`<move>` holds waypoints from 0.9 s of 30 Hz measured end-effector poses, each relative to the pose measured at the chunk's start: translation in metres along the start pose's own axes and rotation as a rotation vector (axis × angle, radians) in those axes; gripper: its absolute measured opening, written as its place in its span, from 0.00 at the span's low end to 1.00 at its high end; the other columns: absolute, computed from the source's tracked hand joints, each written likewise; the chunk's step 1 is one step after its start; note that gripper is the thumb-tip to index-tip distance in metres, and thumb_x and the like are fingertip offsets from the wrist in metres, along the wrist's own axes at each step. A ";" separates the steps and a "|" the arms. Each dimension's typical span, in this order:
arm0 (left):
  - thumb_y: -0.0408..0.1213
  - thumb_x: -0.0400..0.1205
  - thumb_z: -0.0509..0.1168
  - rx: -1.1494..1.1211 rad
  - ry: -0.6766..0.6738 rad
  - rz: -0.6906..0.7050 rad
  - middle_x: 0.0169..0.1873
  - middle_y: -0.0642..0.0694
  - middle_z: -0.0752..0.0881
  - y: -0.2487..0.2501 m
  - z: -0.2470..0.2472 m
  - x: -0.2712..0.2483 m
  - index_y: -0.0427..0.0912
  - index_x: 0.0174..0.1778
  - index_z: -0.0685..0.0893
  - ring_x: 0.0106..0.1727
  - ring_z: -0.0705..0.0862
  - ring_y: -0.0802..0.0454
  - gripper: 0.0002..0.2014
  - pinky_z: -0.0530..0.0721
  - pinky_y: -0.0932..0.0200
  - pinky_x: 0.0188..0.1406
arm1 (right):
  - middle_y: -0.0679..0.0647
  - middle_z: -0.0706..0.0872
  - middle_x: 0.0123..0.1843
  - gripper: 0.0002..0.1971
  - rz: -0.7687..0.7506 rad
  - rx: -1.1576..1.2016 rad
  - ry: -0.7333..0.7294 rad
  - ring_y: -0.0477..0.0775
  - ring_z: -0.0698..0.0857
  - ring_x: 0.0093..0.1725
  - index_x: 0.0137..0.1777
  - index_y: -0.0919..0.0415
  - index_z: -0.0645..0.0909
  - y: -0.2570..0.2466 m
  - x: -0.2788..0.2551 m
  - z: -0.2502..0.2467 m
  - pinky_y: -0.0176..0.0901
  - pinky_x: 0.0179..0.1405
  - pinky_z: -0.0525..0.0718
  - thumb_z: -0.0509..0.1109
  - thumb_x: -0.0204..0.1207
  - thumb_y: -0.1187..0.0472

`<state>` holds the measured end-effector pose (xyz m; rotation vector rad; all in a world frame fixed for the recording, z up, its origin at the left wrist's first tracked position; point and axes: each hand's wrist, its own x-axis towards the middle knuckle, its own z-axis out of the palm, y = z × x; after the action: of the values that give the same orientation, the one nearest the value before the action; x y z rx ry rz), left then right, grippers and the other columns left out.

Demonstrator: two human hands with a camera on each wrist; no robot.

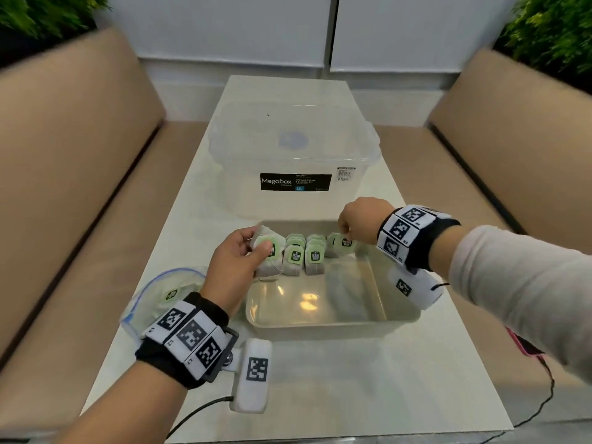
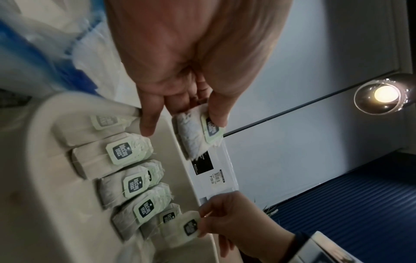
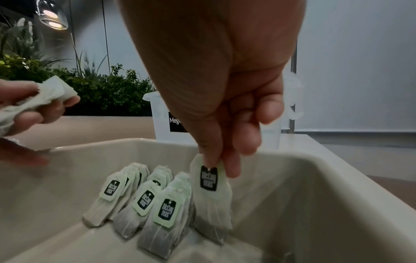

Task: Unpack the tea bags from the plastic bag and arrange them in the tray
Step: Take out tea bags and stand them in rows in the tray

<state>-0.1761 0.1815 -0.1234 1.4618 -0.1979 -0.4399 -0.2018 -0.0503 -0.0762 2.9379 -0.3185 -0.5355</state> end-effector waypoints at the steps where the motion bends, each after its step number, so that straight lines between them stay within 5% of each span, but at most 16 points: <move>1: 0.30 0.80 0.65 -0.012 -0.004 -0.001 0.55 0.40 0.87 0.000 0.000 0.000 0.37 0.64 0.78 0.54 0.86 0.44 0.16 0.85 0.45 0.53 | 0.55 0.87 0.53 0.11 -0.001 -0.033 -0.022 0.59 0.83 0.47 0.53 0.55 0.85 -0.003 0.005 0.001 0.42 0.43 0.77 0.65 0.76 0.65; 6: 0.29 0.80 0.64 -0.062 -0.027 -0.012 0.48 0.45 0.88 -0.002 -0.002 0.001 0.42 0.59 0.79 0.47 0.87 0.51 0.12 0.86 0.58 0.41 | 0.55 0.78 0.37 0.06 0.002 -0.188 -0.075 0.59 0.78 0.39 0.46 0.60 0.80 -0.015 0.018 0.007 0.42 0.38 0.75 0.62 0.79 0.64; 10: 0.29 0.80 0.64 -0.085 -0.035 -0.026 0.47 0.46 0.88 -0.003 -0.003 0.004 0.44 0.56 0.80 0.44 0.88 0.53 0.11 0.86 0.63 0.34 | 0.55 0.79 0.41 0.07 -0.007 -0.224 -0.067 0.57 0.77 0.38 0.51 0.61 0.83 -0.019 0.018 0.008 0.42 0.38 0.74 0.63 0.79 0.63; 16: 0.28 0.80 0.64 -0.101 -0.043 -0.032 0.50 0.43 0.88 -0.003 -0.004 0.005 0.41 0.58 0.79 0.46 0.87 0.50 0.12 0.89 0.59 0.39 | 0.56 0.86 0.52 0.09 -0.028 -0.266 -0.053 0.58 0.84 0.47 0.53 0.63 0.83 -0.026 0.017 0.006 0.43 0.40 0.76 0.63 0.79 0.64; 24: 0.28 0.79 0.66 -0.098 -0.050 -0.034 0.51 0.43 0.88 -0.002 -0.004 0.006 0.44 0.56 0.79 0.47 0.87 0.51 0.12 0.88 0.52 0.44 | 0.54 0.87 0.50 0.08 -0.036 -0.330 -0.036 0.57 0.86 0.49 0.51 0.61 0.83 -0.034 0.017 0.005 0.43 0.38 0.77 0.62 0.78 0.66; 27: 0.26 0.78 0.66 -0.091 -0.042 -0.031 0.50 0.44 0.87 0.000 -0.004 0.006 0.45 0.55 0.79 0.46 0.87 0.51 0.13 0.88 0.50 0.44 | 0.52 0.84 0.41 0.08 -0.016 -0.319 -0.015 0.56 0.82 0.41 0.51 0.61 0.83 -0.034 0.014 0.000 0.43 0.37 0.75 0.63 0.78 0.63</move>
<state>-0.1688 0.1825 -0.1251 1.3690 -0.1864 -0.4992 -0.1824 -0.0207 -0.0868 2.6314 -0.1899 -0.5532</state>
